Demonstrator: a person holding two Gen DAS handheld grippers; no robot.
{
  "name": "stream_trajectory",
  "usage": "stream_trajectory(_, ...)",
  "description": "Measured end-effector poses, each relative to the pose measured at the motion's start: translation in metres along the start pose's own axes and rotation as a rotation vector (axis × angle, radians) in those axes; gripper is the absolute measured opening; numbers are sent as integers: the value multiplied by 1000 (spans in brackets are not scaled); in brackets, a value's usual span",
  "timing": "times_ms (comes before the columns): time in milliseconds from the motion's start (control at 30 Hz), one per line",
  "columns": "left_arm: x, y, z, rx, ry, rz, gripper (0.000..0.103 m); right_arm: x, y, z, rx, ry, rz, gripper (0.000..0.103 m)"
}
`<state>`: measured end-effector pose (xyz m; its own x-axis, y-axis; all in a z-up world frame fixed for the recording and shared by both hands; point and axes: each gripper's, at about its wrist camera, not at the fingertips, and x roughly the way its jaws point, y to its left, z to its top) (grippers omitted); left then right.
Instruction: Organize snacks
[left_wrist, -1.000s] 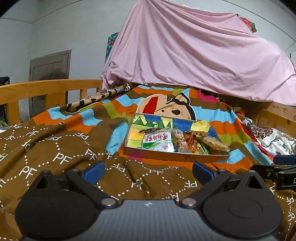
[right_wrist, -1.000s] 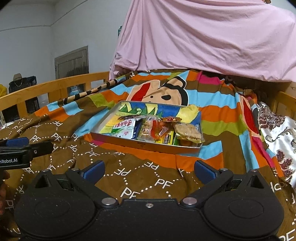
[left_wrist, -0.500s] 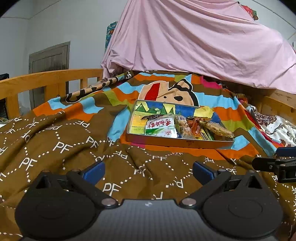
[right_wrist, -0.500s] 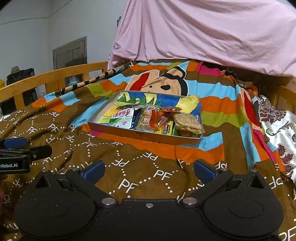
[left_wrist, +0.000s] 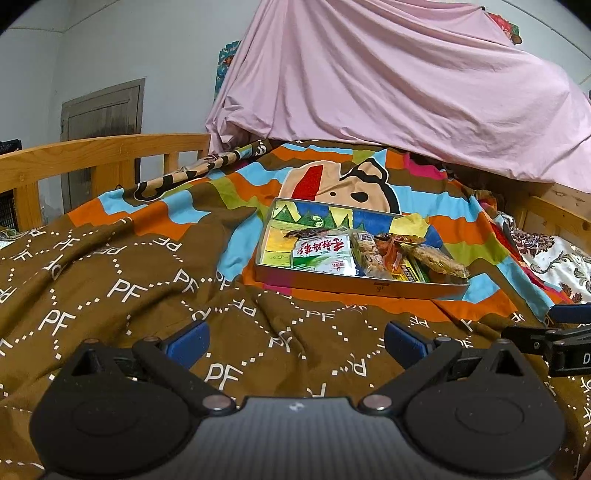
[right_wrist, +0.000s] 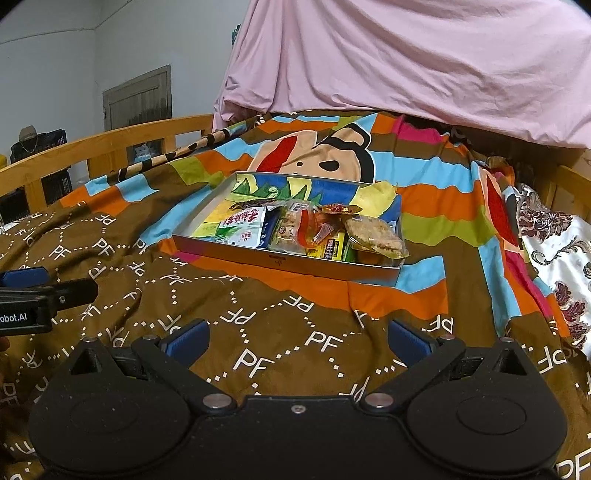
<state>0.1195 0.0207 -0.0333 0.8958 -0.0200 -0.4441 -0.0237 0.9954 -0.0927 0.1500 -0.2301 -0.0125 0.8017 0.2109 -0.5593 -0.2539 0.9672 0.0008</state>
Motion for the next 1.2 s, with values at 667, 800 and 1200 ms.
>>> stream_trajectory(667,1,1,-3,-8,3,5,103,1,0,0,0,4,-1,102)
stream_trajectory(800,0,0,-3,-8,5,7,103,1,0,0,-1,4,-1,102)
stream_trajectory(1200,0,2,-5,-19,6,10,103,1,2,-1,-2,6,-2,102)
